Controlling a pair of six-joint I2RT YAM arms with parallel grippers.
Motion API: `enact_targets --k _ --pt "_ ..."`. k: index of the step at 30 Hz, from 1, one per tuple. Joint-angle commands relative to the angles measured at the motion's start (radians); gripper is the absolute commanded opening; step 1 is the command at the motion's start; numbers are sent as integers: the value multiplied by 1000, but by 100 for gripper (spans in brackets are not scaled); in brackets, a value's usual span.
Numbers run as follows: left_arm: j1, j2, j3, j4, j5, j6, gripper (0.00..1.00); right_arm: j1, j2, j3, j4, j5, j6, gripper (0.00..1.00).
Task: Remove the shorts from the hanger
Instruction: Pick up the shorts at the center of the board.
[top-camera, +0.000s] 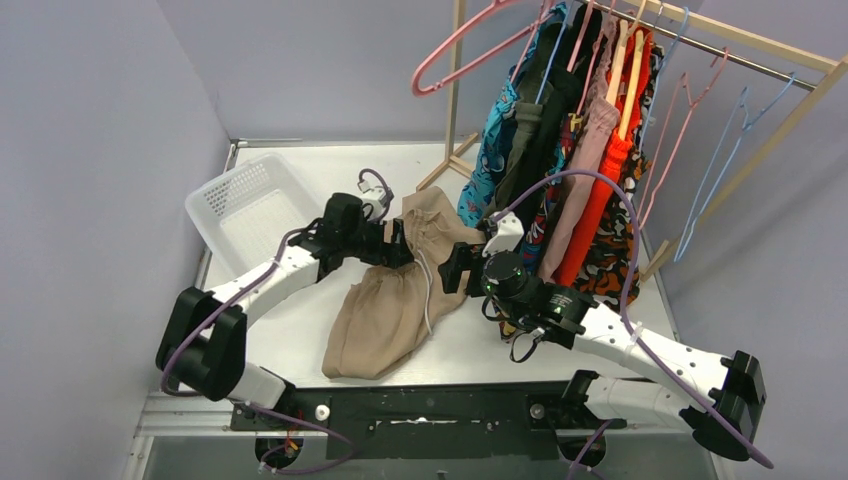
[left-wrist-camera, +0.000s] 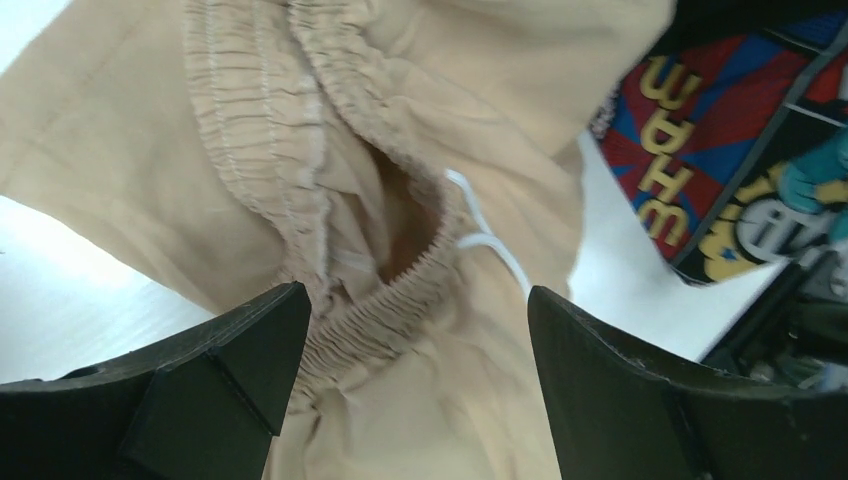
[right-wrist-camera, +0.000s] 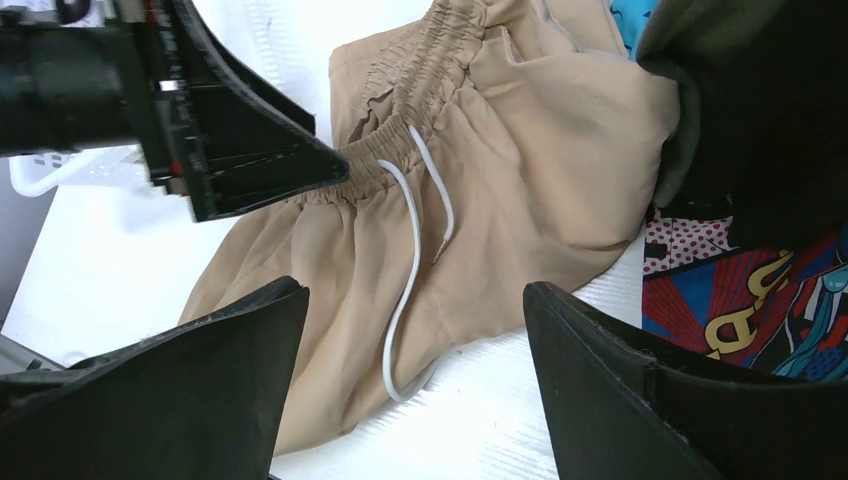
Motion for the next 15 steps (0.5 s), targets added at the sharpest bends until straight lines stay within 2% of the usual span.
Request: enact_targets --k 1,5,10,11,13,15 --pt "-22 85 88 57 -139 101 81 11 -9 -2 36 45 16 81" --pt "-24 186 105 88 -191 109 81 11 6 10 23 50 18 81" --pt "-42 299 119 68 -58 85 81 11 26 20 15 45 19 82" --pt "-48 308 106 70 -34 77 77 10 30 23 7 46 22 82" --pt "-52 317 77 73 -18 51 56 10 38 25 -5 55 35 83" --pt "-53 308 40 90 -4 31 28 11 41 23 -12 69 47 83"
